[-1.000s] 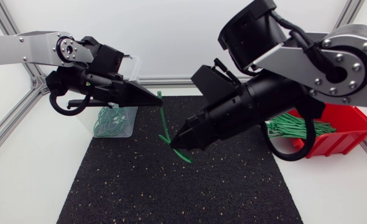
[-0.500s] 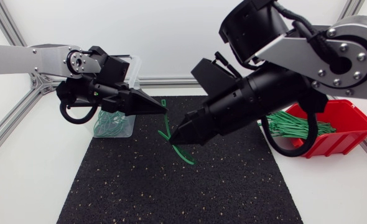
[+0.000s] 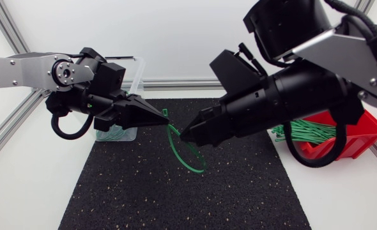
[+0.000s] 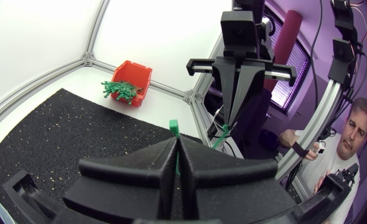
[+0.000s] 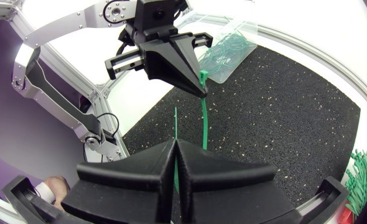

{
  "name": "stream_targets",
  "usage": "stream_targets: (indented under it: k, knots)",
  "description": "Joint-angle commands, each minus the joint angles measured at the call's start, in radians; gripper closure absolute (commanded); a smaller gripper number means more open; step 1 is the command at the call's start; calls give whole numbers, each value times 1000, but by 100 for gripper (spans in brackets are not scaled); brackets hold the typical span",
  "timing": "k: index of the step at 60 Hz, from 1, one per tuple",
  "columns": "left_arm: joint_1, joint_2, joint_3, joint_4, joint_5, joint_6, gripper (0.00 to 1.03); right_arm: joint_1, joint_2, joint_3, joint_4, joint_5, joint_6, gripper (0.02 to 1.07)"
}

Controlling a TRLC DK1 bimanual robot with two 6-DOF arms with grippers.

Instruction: Take a green cable tie from the red box, thread the tail through the head to close it, then place it in the transparent bin on the left.

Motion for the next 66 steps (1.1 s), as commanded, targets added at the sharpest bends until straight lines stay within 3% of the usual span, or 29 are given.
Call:
stream_targets:
  k: [1, 21, 27, 38, 48, 56, 66]
  knots:
    - [7, -43, -47, 9, 6, -11, 100, 4, -21, -33, 1, 8, 30, 102]
    - [8, -135, -118, 121, -55, -44, 100, -3, -47, -93, 11, 29, -33, 102]
    - [-10, -148, -170, 256, -89, -116, 100, -17, -56, -102, 11, 29, -50, 102]
    - [-47, -154, -274, 673, -147, -437, 100, -22, -79, -118, 7, 32, -55, 102]
    - [-68, -127, -282, 759, -144, -541, 100, -53, -91, -122, 41, 31, 13, 102]
    - [-91, -107, -301, 876, -123, -689, 100, -53, -85, -118, 64, 31, 88, 102]
    - [-68, -95, -343, 1071, -112, -865, 100, -53, -40, -92, 65, 28, 151, 102]
